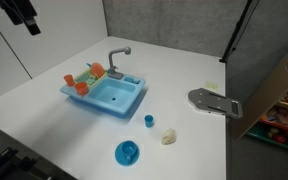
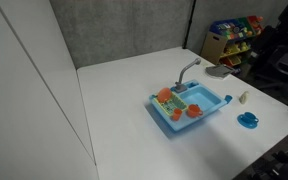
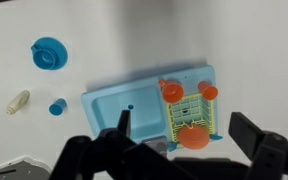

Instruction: Move the blue cup from the plate to inside the orange cup

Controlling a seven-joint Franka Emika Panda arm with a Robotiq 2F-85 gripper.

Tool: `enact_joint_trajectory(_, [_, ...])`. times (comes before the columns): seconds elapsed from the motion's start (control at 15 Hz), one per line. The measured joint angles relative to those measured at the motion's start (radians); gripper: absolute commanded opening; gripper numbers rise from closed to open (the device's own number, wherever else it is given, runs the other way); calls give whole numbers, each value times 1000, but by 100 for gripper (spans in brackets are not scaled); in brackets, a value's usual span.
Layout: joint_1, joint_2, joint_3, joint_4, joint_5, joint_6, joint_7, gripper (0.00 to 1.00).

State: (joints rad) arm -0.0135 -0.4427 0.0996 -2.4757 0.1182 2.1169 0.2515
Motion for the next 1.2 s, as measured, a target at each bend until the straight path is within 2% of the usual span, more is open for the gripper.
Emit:
enact_joint_trajectory(0.53, [-63,77,-42,17,-73,59,2,100])
enact_joint_trajectory(1.2, [-78,219,-91,54,-104,127,3,100])
